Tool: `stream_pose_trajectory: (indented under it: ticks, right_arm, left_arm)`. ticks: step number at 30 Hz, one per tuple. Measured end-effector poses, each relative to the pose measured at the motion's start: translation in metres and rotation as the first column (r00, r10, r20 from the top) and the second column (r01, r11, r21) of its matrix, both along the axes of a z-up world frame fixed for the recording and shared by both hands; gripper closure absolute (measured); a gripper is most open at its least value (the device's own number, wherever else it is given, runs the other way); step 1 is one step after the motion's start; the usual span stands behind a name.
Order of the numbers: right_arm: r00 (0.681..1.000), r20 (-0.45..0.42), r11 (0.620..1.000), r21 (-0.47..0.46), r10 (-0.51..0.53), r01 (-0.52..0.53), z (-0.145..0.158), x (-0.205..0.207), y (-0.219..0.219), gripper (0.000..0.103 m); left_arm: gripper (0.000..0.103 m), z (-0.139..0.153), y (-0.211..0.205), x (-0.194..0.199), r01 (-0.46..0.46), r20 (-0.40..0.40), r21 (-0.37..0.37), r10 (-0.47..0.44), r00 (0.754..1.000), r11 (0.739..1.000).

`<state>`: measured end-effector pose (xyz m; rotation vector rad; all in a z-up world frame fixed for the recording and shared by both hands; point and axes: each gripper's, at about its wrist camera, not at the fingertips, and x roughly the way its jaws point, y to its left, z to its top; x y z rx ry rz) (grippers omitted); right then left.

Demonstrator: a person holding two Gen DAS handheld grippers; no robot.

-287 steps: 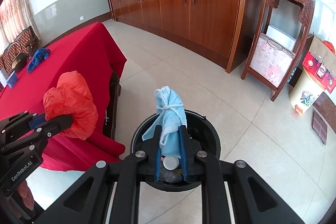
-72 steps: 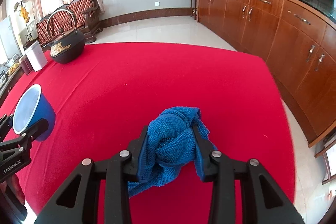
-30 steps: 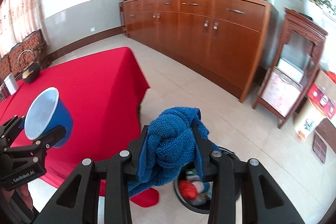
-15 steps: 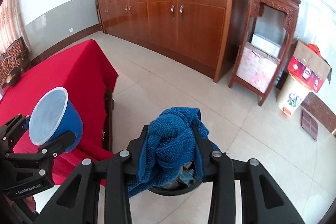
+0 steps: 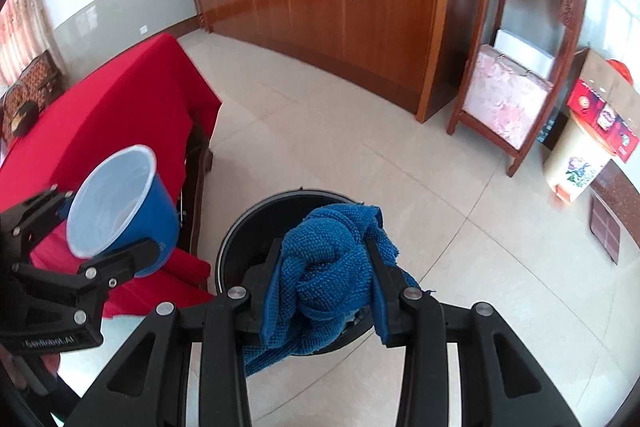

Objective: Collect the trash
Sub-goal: 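Carry the blue towel and paper cup with both grippers over the black bucket, then open both grippers to drop the towel and cup into the bucket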

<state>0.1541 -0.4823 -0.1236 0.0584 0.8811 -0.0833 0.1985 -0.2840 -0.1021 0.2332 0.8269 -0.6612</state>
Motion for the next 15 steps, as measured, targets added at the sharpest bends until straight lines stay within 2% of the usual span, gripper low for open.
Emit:
stream_pose_trajectory:
  ticks: [7,10,11,12,13,14,15]
  right_arm:
    - [0.997,-0.045,0.998,0.029,0.062,-0.061,-0.035,0.014,-0.012,0.063]
    - [0.989,-0.076,0.991,0.055,0.127,-0.123,-0.054,0.029,-0.015,0.06]
    - [0.984,-0.092,0.986,0.07,0.154,-0.148,-0.063,0.036,-0.016,0.051]
    - [0.979,-0.118,0.985,0.072,0.167,-0.16,-0.073,0.043,-0.018,0.027]
    - [0.978,-0.145,0.989,0.036,0.148,-0.144,-0.086,0.049,-0.022,0.014]
    - [0.98,-0.159,0.993,0.018,0.118,-0.116,-0.095,0.052,-0.028,0.007]
    - [0.981,-0.165,0.995,0.034,0.1,-0.096,-0.099,0.053,-0.034,0.007]
  left_arm:
    - [0.027,-0.019,-0.017,0.009,0.053,-0.045,0.008,-0.052,0.998,0.999]
    - [0.022,-0.029,-0.022,0.018,0.087,-0.114,-0.053,-0.093,0.989,0.995]
    - [0.011,-0.034,-0.023,0.025,0.089,-0.134,-0.07,-0.097,0.986,0.994]
    - [0.0,-0.039,-0.023,0.031,0.055,-0.142,-0.051,-0.062,0.988,0.997]
    - [0.0,-0.042,-0.021,0.037,0.037,-0.16,-0.058,-0.046,0.986,0.998]
    - [0.0,-0.043,-0.017,0.041,0.027,-0.173,-0.069,-0.038,0.984,0.997]
    - [0.0,-0.044,-0.014,0.042,0.01,-0.169,-0.064,-0.021,0.985,0.998]
